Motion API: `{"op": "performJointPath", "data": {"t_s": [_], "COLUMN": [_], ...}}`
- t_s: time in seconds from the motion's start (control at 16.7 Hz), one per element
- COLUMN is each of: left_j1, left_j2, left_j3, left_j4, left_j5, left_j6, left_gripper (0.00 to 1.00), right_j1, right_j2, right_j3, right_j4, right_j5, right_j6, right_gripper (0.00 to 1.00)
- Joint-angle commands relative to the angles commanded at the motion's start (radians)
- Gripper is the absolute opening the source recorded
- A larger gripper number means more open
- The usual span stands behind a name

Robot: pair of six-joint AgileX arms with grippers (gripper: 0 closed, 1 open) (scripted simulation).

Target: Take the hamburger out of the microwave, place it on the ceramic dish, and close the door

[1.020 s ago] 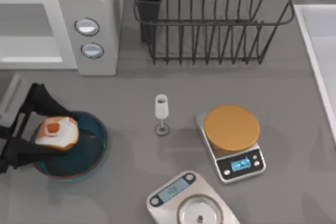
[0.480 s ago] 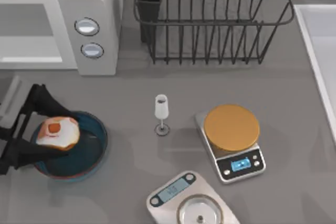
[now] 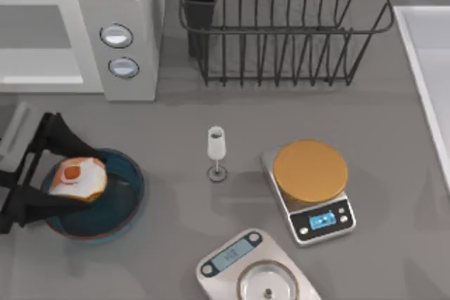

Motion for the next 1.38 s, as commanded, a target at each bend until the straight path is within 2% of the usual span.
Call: {"op": "performJointPath", "data": {"t_s": [0.12, 0.18, 0.6, 0.66, 0.84, 1.08, 1.38], "left_j1": [0.000, 0.000, 0.000, 0.017, 0.016, 0.007, -0.020], "left_j2": [0.000, 0.000, 0.000, -0.055, -0.084, -0.265, -0.709], "left_j3": [0.000, 0.000, 0.000, 0.005, -0.006, -0.078, -0.261], "left_j4": [0.000, 0.000, 0.000, -0.067, -0.039, 0.117, 0.422], "left_j5": [0.000, 0.000, 0.000, -0.002, -0.022, -0.135, -0.368], "left_j6": [0.000, 0.000, 0.000, 0.002, -0.029, -0.216, -0.681], "left_gripper": [0.98, 1.00, 1.00, 1.00, 1.00, 1.00, 1.00], "right_j1": [0.000, 0.000, 0.000, 0.000, 0.000, 0.000, 0.000], "right_j2": [0.000, 0.000, 0.000, 0.000, 0.000, 0.000, 0.000], "right_j3": [0.000, 0.000, 0.000, 0.000, 0.000, 0.000, 0.000], "right_j4": [0.000, 0.000, 0.000, 0.000, 0.000, 0.000, 0.000], "right_j5": [0.000, 0.000, 0.000, 0.000, 0.000, 0.000, 0.000], "right_j6": [0.000, 0.000, 0.000, 0.000, 0.000, 0.000, 0.000], "right_gripper": [1.00, 1.00, 1.00, 1.00, 1.00, 1.00, 1.00]}}
